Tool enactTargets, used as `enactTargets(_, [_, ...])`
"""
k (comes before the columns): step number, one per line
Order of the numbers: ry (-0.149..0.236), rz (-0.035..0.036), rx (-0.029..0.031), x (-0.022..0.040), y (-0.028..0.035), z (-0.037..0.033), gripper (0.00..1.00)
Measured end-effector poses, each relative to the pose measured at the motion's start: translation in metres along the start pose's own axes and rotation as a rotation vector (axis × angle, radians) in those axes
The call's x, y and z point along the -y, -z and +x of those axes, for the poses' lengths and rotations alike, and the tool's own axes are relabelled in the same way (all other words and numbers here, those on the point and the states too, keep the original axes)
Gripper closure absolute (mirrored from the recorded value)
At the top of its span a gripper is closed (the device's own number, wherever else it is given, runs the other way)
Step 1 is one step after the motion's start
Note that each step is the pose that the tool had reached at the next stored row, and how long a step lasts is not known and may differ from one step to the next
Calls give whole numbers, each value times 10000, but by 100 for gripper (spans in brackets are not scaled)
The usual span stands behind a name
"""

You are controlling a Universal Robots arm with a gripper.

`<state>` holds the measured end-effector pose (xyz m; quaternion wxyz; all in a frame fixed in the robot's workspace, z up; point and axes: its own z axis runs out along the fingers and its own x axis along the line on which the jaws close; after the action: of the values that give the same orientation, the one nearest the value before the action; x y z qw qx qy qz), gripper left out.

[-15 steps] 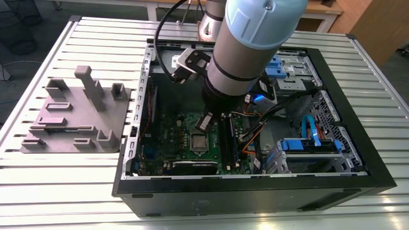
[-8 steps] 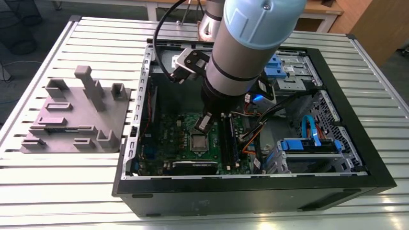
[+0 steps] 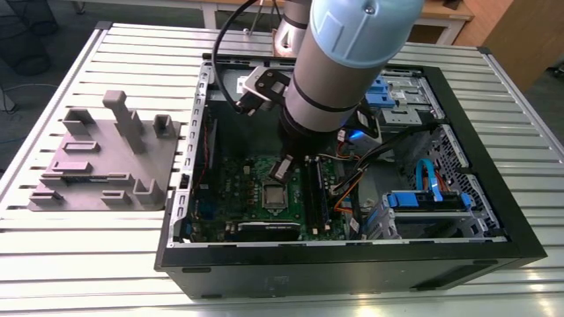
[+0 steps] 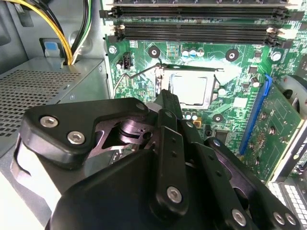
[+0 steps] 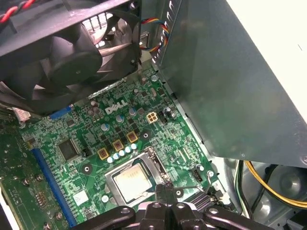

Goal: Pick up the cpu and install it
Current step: 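Install the first cpu locking lever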

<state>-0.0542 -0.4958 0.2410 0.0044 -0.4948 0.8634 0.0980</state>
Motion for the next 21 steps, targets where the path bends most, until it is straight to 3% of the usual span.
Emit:
enactTargets(4, [0, -4, -4, 41, 5, -25, 89])
enactTargets(5, [0, -8, -4, 91, 9, -56, 89])
enactTargets(7, [0, -8, -5, 112, 12, -72, 89])
enactTargets(16, [-1, -8, -5, 116, 12, -77, 89])
enactTargets(21, [-1, -8, -5, 80, -4, -140, 89])
